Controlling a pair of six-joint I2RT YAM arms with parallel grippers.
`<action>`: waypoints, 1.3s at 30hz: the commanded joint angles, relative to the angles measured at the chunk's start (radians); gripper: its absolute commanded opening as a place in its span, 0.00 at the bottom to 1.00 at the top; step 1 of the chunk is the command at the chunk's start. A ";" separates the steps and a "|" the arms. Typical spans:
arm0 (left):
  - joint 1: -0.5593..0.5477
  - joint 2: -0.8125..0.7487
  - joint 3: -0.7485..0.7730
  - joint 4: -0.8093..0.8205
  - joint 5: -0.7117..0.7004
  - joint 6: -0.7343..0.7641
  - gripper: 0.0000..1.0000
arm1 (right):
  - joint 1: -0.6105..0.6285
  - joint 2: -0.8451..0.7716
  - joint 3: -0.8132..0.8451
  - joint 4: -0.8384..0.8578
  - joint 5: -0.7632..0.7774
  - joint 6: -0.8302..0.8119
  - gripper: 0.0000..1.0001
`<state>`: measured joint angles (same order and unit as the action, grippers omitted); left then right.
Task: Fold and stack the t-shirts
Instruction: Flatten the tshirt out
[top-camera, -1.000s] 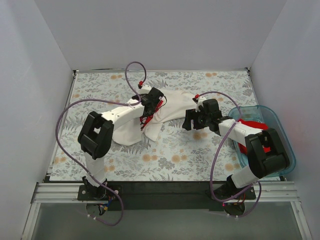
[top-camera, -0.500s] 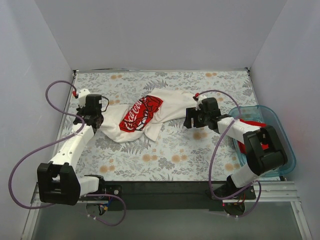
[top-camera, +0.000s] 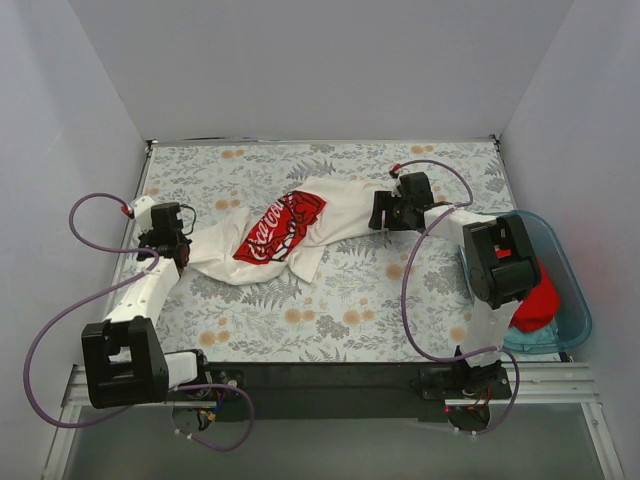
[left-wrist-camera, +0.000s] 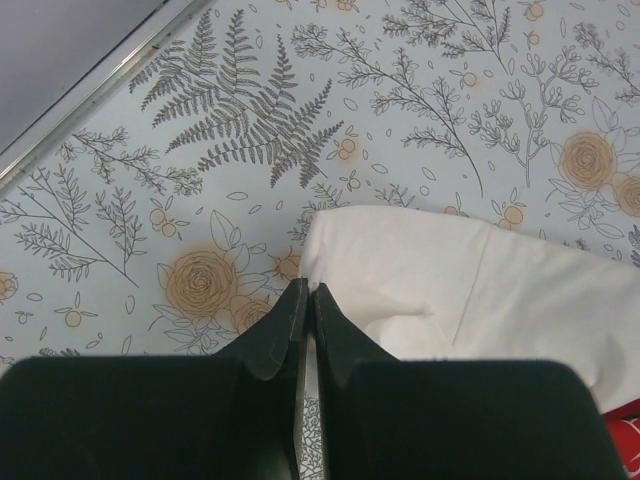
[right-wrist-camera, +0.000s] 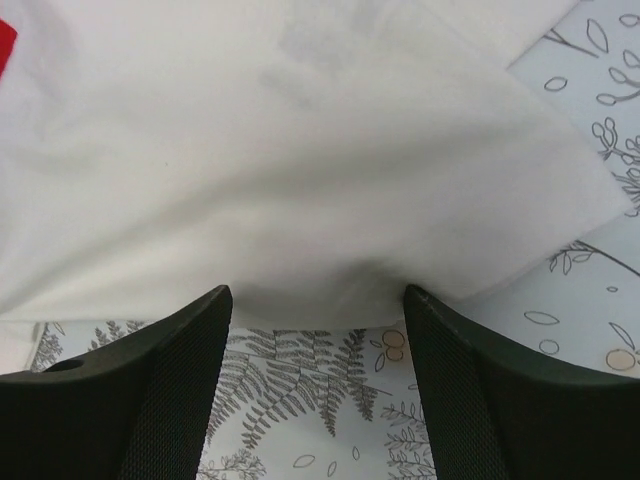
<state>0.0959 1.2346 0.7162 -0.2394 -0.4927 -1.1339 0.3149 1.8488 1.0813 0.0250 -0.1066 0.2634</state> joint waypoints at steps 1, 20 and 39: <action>-0.001 0.002 0.022 0.049 0.043 -0.001 0.00 | -0.005 0.038 0.075 -0.019 0.010 0.054 0.76; -0.012 -0.001 0.038 0.042 0.128 0.010 0.00 | -0.043 -0.055 0.117 -0.141 0.217 0.030 0.01; -0.027 -0.014 0.035 0.043 0.151 0.008 0.00 | -0.040 0.236 0.927 -0.293 -0.045 -0.121 0.65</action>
<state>0.0734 1.2602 0.7296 -0.2077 -0.3462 -1.1332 0.2634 2.0529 2.0434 -0.1867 -0.0895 0.1505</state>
